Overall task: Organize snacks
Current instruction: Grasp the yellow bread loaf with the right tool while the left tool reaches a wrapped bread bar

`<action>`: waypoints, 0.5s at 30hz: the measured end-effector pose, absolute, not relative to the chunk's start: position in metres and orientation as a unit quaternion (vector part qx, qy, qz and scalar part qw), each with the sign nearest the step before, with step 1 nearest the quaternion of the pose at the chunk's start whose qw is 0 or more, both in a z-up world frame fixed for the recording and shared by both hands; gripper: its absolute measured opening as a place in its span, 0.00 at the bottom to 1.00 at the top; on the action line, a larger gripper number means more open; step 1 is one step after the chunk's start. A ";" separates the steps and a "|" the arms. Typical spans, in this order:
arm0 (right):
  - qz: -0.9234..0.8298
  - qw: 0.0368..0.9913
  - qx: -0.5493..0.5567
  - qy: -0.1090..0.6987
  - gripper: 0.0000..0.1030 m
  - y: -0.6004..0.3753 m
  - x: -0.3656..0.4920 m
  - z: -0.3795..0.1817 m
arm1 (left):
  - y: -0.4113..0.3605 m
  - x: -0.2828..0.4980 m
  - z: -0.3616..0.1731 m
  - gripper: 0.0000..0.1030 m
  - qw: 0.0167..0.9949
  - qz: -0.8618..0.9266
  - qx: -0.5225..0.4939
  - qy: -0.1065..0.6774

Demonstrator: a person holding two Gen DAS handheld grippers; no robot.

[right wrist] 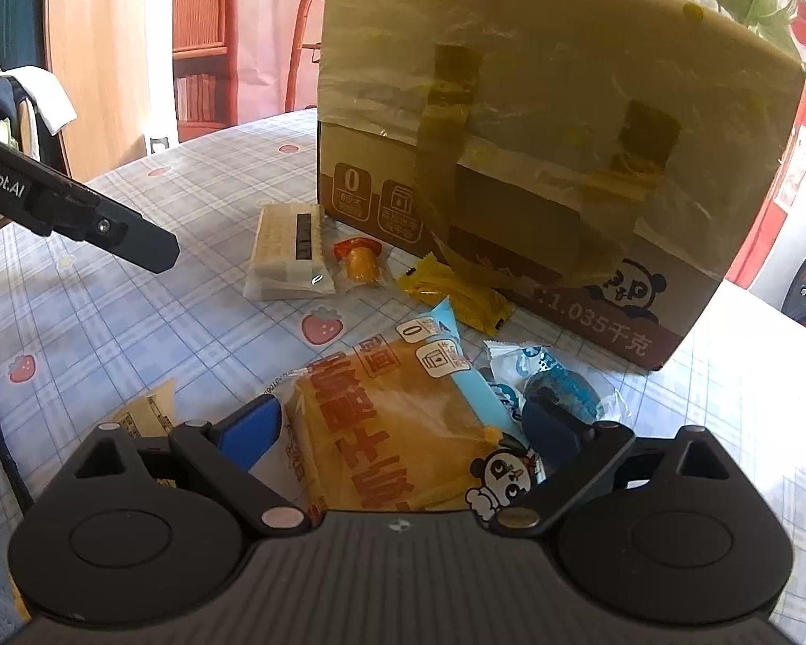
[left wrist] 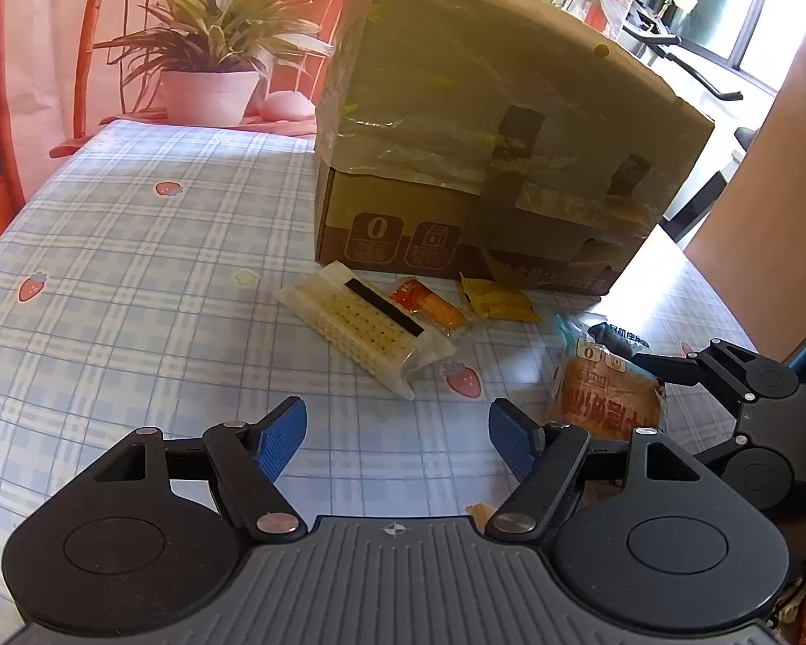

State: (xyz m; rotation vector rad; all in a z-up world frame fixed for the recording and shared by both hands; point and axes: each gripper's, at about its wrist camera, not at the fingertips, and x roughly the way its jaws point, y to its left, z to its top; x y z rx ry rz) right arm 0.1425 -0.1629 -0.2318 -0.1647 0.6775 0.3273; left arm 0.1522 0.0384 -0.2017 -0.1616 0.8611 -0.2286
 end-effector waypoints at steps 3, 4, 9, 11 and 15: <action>0.157 0.931 -0.062 0.324 0.81 -0.168 0.138 -0.230 | 0.038 0.152 -0.202 0.75 0.899 -0.114 -0.079 0.415; 0.151 0.934 -0.055 0.320 0.79 -0.170 0.135 -0.229 | 0.038 0.152 -0.202 0.75 0.899 -0.116 -0.080 0.415; 0.120 0.946 0.009 0.301 0.78 -0.186 0.122 -0.222 | 0.035 0.150 -0.203 0.74 0.897 -0.127 -0.079 0.416; 0.110 0.949 0.026 0.293 0.78 -0.191 0.115 -0.217 | 0.032 0.149 -0.203 0.74 0.895 -0.136 -0.079 0.416; 0.091 0.952 0.047 0.289 0.78 -0.199 0.101 -0.212 | 0.024 0.147 -0.206 0.74 0.887 -0.163 -0.076 0.425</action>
